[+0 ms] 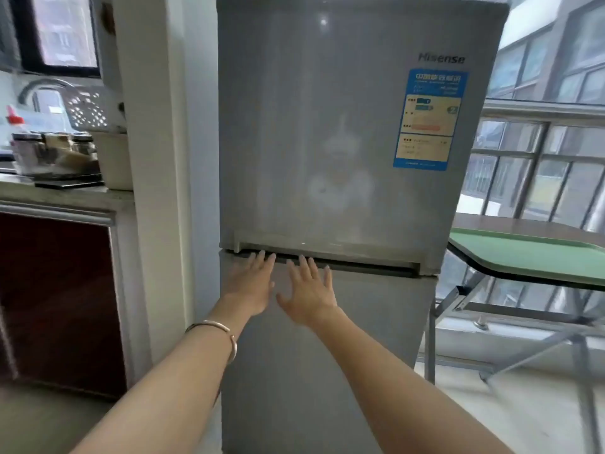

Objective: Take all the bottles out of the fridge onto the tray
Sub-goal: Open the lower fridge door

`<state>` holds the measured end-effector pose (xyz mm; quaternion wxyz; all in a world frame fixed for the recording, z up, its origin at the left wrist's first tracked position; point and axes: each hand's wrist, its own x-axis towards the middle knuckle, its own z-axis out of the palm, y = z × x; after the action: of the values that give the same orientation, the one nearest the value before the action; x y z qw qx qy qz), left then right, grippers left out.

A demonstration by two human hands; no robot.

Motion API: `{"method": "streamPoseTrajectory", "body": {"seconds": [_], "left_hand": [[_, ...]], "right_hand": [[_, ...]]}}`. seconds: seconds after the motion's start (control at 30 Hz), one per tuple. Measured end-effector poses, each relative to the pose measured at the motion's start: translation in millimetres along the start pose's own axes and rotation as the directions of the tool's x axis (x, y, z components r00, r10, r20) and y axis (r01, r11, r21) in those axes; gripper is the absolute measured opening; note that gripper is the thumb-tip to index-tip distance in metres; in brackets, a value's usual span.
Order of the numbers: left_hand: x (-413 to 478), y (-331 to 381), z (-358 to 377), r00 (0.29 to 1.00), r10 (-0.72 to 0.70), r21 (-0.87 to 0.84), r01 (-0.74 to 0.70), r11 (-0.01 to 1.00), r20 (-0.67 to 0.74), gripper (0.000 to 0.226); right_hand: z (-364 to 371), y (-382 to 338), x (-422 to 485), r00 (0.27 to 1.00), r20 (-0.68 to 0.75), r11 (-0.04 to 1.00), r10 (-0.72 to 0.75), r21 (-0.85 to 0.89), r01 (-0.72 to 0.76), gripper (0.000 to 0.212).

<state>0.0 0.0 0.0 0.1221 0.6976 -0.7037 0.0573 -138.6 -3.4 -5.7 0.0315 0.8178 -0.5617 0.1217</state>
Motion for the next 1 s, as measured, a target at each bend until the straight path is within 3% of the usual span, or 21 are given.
{"method": "streamPoseTrajectory", "body": {"seconds": [0.1, 0.2, 0.43, 0.57, 0.7, 0.8, 0.9, 1.0], "left_hand": [[21.6, -10.3, 4.8, 0.991, 0.070, 0.108, -0.057, 0.992, -0.117, 0.054], [31.2, -12.1, 8.0, 0.991, 0.092, 0.102, -0.082, 0.991, -0.102, 0.044], [25.9, -13.4, 14.2, 0.976, 0.118, 0.106, -0.100, 0.989, -0.184, 0.060], [12.1, -11.3, -2.7, 0.983, 0.080, -0.018, -0.084, 0.996, -0.163, 0.047], [-15.9, -7.7, -28.1, 0.982, -0.002, -0.202, -0.037, 0.979, -0.189, 0.030], [-34.3, 5.1, -45.9, 0.991, -0.041, -0.352, -0.005, 0.936, -0.125, 0.022], [-42.3, 18.4, -56.1, 0.997, -0.021, -0.510, 0.056, 0.858, 0.074, 0.019], [-53.5, 42.2, -63.6, 0.966, 0.057, -0.535, 0.091, 0.840, 0.254, 0.026]], "right_hand": [[-0.2, 0.0, 15.6, 0.999, -0.045, 0.998, 0.010, -0.059, -0.013, 0.081], [5.1, 2.3, 19.1, 1.000, 0.009, 0.997, 0.026, -0.068, -0.026, 0.083], [4.6, 2.4, 13.8, 0.999, -0.042, 0.994, 0.009, -0.108, -0.013, 0.076], [-4.9, -8.0, 5.3, 0.994, -0.080, 0.997, 0.073, 0.020, -0.072, 0.058], [-17.7, -12.3, -32.2, 0.950, -0.304, 0.995, 0.068, 0.087, -0.044, 0.032], [-30.6, -5.7, -56.2, 0.918, -0.361, 0.983, 0.161, 0.144, -0.115, 0.033], [-45.3, 2.0, -72.6, 0.916, -0.256, 0.934, 0.309, 0.262, -0.242, 0.033], [-59.6, 15.7, -98.4, 0.929, -0.182, 0.931, 0.322, 0.239, -0.275, 0.032]]}}
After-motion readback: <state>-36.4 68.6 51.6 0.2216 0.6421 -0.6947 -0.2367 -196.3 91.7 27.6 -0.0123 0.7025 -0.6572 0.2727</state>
